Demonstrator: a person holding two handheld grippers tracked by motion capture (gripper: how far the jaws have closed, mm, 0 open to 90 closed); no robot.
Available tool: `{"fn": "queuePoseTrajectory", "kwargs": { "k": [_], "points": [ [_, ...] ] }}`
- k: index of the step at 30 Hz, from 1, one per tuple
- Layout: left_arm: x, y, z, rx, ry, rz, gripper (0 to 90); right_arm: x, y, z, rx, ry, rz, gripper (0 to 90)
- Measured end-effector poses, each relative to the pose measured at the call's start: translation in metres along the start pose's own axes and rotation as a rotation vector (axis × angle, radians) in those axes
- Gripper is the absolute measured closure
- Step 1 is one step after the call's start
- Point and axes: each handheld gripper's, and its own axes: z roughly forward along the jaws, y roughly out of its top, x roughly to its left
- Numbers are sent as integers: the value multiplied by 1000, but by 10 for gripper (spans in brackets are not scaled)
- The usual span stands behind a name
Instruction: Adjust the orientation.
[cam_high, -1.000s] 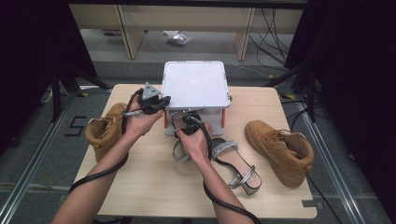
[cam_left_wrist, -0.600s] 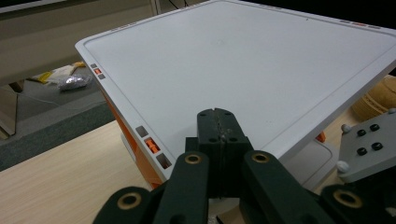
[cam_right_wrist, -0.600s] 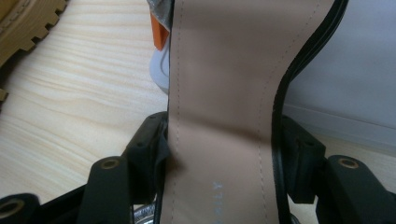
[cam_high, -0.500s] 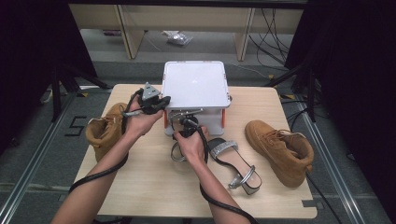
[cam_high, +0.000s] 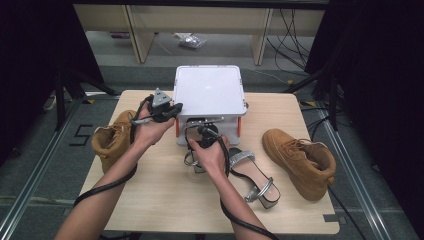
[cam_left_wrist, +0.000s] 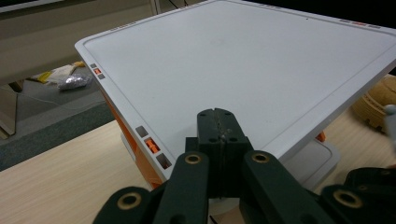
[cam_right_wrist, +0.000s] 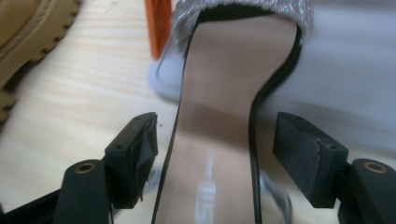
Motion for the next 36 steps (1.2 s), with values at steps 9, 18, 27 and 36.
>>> {"fn": "queuePoseTrajectory", "kwargs": {
  "k": [9,18,27,36],
  "points": [
    [0,0,0,1,3,10,897,-15,-22,-61,-39,106,-23,488],
    [-1,0,0,3,5,14,897,-17,-54,-73,43,150,-117,781],
    [-1,0,0,1,4,12,897,-6,-70,-44,146,146,-155,900],
    [-1,-1,0,-1,5,15,897,-4,-71,-32,89,110,-138,900]
  ]
}}
